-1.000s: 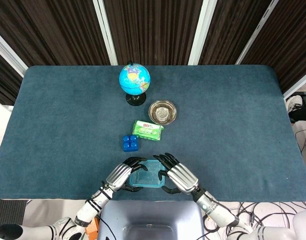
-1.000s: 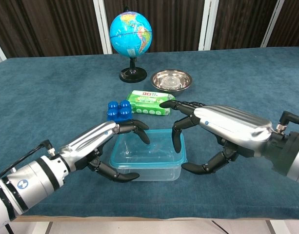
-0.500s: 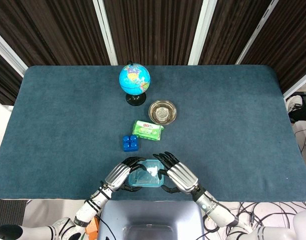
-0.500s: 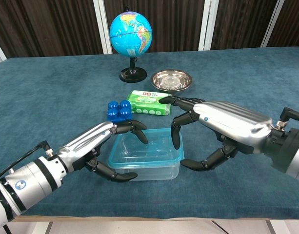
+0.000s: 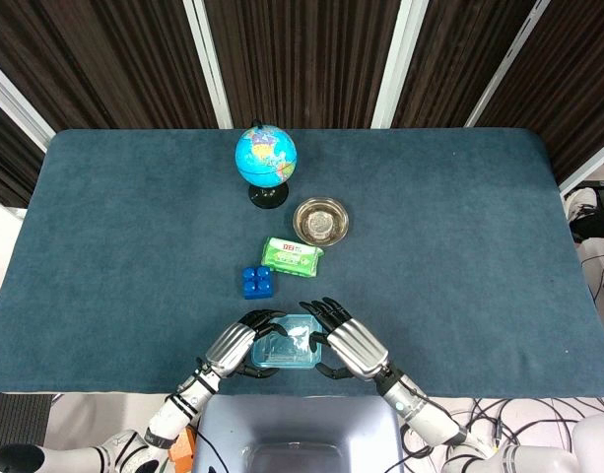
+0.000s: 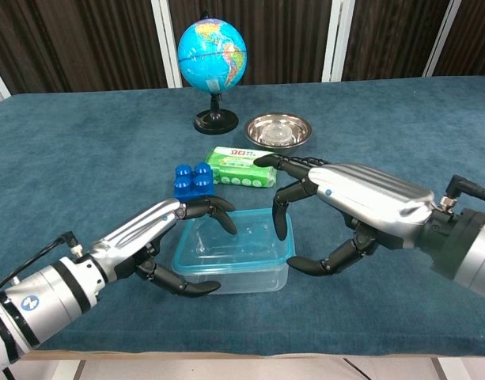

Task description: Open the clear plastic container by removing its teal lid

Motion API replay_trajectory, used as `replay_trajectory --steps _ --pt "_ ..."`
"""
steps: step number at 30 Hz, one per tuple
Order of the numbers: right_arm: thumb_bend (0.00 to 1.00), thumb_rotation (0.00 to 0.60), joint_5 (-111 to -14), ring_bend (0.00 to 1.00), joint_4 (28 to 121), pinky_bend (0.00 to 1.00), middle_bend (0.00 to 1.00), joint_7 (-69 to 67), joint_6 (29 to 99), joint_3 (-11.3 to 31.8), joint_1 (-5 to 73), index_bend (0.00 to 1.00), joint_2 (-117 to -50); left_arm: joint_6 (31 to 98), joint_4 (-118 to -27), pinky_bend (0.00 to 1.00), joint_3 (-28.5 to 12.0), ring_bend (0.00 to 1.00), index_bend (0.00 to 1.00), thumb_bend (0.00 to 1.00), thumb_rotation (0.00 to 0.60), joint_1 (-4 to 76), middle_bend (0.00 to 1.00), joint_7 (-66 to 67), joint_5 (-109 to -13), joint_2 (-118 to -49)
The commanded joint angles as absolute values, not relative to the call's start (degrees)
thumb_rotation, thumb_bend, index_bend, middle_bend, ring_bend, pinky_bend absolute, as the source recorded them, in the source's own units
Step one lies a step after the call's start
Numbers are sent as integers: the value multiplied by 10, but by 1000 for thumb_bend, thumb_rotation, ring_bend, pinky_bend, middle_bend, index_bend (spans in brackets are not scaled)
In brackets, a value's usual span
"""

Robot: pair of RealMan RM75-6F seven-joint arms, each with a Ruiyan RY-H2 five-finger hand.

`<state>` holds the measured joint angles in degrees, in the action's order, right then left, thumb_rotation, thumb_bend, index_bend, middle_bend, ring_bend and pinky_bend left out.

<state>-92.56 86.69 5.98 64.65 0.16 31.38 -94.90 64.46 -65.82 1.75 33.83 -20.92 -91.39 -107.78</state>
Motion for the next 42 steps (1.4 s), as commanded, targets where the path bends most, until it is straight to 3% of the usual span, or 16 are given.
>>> replay_trajectory --steps 1,17,42 --pt "302 600 -928 0 864 0 2 59 648 3 315 524 -952 646 -659 562 18 426 360 270 600 338 403 -209 -915 -1078" --pt "303 600 -930 0 844 0 2 51 655 8 319 524 -973 651 -659 570 21 426 291 278 600 333 407 -212 -918 -1072" --pt "302 600 -945 0 828 0 2 66 667 16 330 521 -984 658 -651 583 33 428 289 284 600 327 425 -211 -929 -1073"
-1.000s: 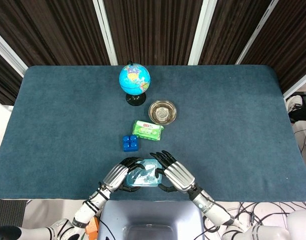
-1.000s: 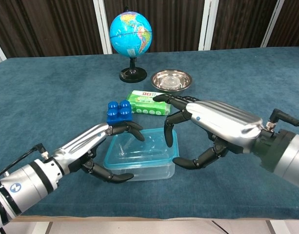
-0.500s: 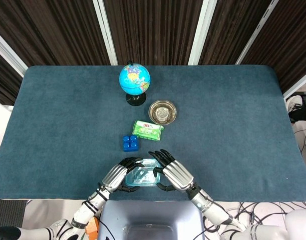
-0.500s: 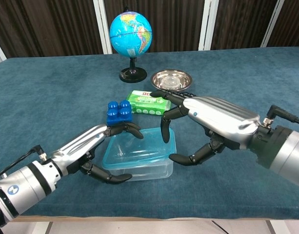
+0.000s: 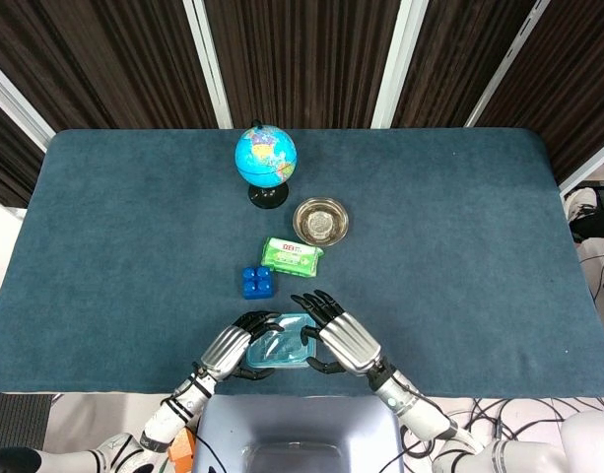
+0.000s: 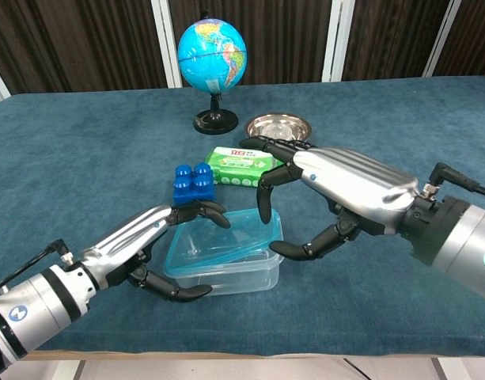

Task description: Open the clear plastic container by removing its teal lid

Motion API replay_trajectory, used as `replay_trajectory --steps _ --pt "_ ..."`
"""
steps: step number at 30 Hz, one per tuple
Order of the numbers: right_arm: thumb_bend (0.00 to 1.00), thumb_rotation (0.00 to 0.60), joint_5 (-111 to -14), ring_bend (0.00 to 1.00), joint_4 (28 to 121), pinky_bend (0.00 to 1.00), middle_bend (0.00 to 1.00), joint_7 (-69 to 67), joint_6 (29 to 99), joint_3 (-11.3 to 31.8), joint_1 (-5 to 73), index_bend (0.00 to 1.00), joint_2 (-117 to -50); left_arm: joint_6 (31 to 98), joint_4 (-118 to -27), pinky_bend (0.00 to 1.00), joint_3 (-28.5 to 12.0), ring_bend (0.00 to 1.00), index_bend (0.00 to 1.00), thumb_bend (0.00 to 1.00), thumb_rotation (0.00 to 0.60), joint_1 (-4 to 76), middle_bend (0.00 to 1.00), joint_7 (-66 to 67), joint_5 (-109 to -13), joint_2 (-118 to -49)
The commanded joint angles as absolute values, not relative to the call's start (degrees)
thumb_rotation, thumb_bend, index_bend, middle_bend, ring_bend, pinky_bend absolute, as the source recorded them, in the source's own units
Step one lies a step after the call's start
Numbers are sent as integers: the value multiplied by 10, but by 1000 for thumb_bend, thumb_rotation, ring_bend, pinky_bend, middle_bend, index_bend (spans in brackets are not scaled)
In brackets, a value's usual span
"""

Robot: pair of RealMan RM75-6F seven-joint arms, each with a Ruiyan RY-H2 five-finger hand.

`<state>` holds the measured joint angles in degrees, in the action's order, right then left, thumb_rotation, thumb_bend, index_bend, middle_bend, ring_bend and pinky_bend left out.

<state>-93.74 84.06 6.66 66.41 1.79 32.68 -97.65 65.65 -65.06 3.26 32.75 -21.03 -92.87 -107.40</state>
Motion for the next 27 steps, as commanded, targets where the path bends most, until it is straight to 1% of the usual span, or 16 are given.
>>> replay_trajectory --steps 1,8,14,19,27 --pt "302 600 -947 0 823 0 2 66 667 16 331 521 -986 659 -652 583 33 428 289 284 600 327 426 -212 -929 -1072" --pt "302 600 -965 0 789 0 2 54 683 14 335 528 -1006 663 -657 586 33 428 289 285 600 325 428 -213 -931 -1065" --pt "346 600 -984 0 768 0 12 35 713 17 337 542 -1018 663 -659 591 34 430 289 283 600 324 429 -211 -932 -1062" --pt "352 600 -983 0 761 0 17 38 710 14 337 556 -1023 663 -660 590 35 430 292 284 600 324 430 -208 -934 -1065" --pt "362 600 -978 0 746 0 61 46 699 5 337 634 -1038 665 -663 590 32 430 292 285 600 323 428 -206 -932 -1063"
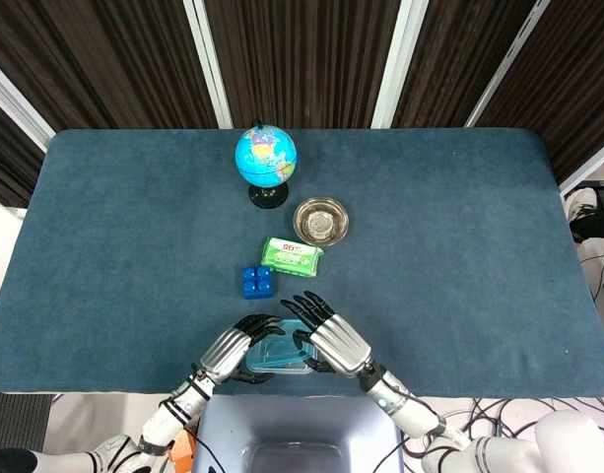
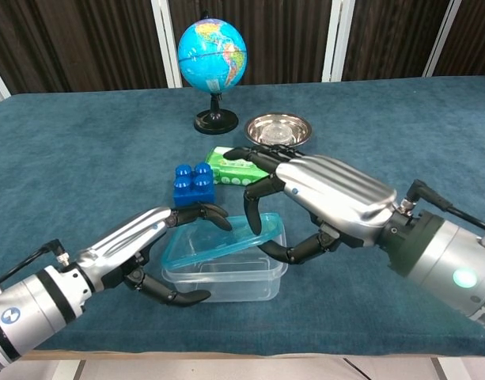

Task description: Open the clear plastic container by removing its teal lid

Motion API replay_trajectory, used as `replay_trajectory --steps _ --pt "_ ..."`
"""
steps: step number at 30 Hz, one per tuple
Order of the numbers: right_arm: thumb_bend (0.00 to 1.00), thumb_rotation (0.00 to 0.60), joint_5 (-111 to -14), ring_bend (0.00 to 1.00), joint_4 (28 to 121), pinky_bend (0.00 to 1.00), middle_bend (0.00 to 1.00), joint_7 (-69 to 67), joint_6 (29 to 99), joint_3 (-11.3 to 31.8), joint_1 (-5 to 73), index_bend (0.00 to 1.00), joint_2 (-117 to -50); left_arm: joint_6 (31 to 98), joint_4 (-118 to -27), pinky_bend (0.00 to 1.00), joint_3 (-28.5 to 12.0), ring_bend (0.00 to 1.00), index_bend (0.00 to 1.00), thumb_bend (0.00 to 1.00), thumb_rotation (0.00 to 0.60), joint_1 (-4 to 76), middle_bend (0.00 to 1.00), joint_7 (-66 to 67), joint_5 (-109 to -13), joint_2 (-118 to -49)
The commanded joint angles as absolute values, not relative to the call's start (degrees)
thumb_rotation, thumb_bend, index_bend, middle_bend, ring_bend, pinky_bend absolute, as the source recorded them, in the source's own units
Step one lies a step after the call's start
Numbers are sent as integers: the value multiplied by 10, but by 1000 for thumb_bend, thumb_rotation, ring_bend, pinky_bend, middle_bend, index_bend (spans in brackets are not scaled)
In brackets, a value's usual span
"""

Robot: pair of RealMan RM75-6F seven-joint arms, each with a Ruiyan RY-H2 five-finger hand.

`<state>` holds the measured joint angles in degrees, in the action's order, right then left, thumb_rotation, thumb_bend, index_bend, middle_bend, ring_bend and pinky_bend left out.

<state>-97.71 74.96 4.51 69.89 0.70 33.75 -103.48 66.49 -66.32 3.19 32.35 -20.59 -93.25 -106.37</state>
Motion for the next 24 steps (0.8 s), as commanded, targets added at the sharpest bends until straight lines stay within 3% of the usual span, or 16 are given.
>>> replay_trajectory --steps 1,4,7,12,17,24 --pt "368 600 -978 0 744 0 66 46 700 5 337 646 -1039 666 -664 590 32 430 292 285 600 323 427 -206 -933 -1063" --pt "425 600 -981 0 740 0 89 48 705 3 336 694 -1040 669 -666 577 32 424 284 284 600 323 413 -211 -934 -1060" --pt "470 600 -989 0 738 0 106 56 711 -1 335 723 -1037 670 -669 520 35 383 204 282 600 325 339 -225 -941 -1055" --pt "484 600 -1004 0 737 0 137 73 724 -4 335 768 -1030 685 -665 383 29 213 22 279 600 321 143 -211 -942 -1055" --pt "484 600 -1017 0 746 0 142 78 737 -7 335 777 -1015 708 -666 264 23 95 0 271 600 314 25 -213 -943 -1053" --pt "484 600 -1029 0 762 0 143 82 755 -4 334 777 -992 709 -665 169 14 9 0 252 600 310 0 -213 -931 -1045"
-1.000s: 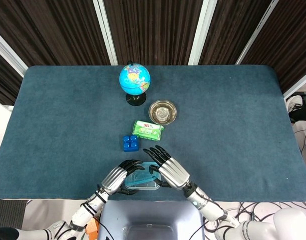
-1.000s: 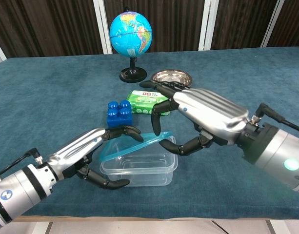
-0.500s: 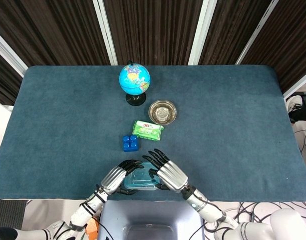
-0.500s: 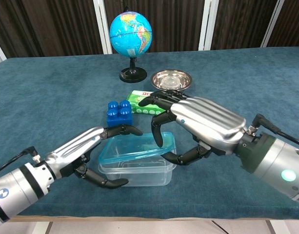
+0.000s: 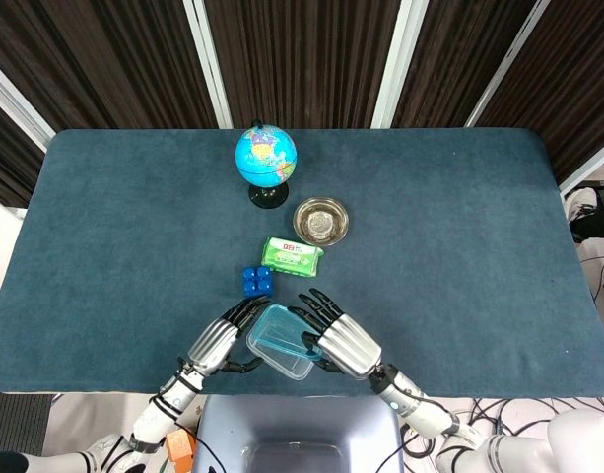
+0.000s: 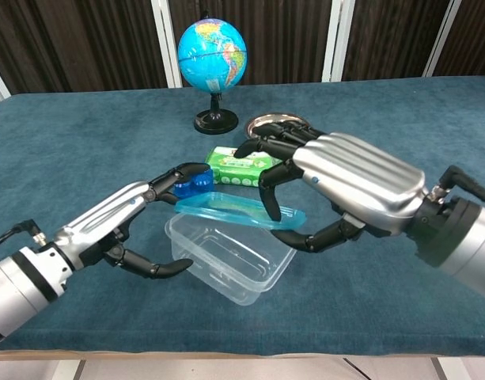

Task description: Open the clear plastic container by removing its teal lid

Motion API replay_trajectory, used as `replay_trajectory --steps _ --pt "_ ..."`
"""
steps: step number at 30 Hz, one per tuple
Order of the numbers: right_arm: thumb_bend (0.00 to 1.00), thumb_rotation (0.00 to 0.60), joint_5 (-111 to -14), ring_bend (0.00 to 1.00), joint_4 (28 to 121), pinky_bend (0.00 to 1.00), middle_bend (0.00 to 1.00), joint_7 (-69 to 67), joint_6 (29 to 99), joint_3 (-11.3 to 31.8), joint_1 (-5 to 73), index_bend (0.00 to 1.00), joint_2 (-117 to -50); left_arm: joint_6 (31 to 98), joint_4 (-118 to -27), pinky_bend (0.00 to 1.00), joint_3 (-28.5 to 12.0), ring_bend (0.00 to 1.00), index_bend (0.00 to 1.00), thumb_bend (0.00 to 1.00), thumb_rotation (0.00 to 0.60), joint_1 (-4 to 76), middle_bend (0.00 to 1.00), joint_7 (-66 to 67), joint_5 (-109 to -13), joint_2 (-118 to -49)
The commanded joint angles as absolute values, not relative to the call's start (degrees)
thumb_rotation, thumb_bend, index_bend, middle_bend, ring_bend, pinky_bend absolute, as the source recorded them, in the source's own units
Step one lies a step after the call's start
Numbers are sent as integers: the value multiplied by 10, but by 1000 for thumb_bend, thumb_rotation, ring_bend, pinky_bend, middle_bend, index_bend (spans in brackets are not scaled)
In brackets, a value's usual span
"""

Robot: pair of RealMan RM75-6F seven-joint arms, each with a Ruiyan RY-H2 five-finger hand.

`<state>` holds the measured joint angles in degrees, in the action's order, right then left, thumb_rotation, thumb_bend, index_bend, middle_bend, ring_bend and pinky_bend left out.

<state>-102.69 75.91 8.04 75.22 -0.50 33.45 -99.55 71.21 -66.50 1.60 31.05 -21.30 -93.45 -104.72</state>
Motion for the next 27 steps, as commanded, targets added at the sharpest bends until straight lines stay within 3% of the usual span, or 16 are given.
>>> replay_trajectory --steps 1,14,22,25,27 --pt "485 600 -1031 0 764 0 144 83 757 -3 334 777 -988 706 -665 165 13 7 0 251 600 310 0 -211 -927 -1043" --pt "485 600 -1053 0 819 0 145 85 830 7 310 777 -856 719 -628 122 -14 0 0 250 600 286 0 -249 -884 -966" --pt "485 600 -1021 0 758 0 146 64 840 9 283 772 -803 736 -620 121 -11 0 0 251 600 264 0 -277 -880 -922" --pt "485 600 -999 0 728 0 146 43 829 9 276 719 -814 731 -624 121 -8 0 0 252 600 264 0 -273 -884 -913" --pt "470 600 -975 0 721 0 132 35 795 4 274 601 -825 728 -633 121 -6 0 0 252 600 265 0 -265 -886 -907"
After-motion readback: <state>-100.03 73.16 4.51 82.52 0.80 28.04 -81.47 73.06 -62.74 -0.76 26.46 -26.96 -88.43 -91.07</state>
